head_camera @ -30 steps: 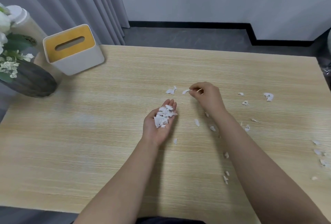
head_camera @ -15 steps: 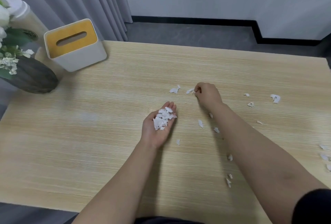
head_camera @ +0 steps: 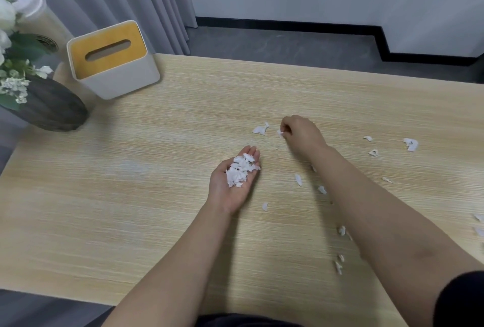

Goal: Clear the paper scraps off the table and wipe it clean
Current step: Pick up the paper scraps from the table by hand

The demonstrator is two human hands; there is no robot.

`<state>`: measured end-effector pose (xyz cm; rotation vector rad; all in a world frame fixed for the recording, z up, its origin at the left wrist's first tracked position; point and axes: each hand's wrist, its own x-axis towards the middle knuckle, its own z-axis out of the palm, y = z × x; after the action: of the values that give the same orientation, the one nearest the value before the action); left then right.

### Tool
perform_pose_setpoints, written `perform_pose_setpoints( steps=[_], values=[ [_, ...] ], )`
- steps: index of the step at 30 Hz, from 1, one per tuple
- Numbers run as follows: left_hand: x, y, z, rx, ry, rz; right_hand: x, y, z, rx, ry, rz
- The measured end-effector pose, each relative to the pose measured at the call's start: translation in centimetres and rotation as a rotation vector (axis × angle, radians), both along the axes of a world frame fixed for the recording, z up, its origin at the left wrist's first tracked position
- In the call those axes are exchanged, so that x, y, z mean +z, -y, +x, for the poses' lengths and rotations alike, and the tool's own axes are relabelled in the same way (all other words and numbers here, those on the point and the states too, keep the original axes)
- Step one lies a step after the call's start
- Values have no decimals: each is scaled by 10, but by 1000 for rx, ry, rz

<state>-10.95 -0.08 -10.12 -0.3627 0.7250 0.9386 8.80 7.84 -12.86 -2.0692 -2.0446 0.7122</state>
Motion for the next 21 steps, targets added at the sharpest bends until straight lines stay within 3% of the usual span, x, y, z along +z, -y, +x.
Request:
perform_pose_setpoints(
  steps=[5,13,21],
  values=[
    [0,0,-2,-6,-20,-10,13,13,-12,-168,-187,61],
    [7,-1,2,45,9,-13,76,69,-62,-4,-446,19],
    [5,0,6,17,-18,20,78,90,-80,317,-282,-60]
  ],
)
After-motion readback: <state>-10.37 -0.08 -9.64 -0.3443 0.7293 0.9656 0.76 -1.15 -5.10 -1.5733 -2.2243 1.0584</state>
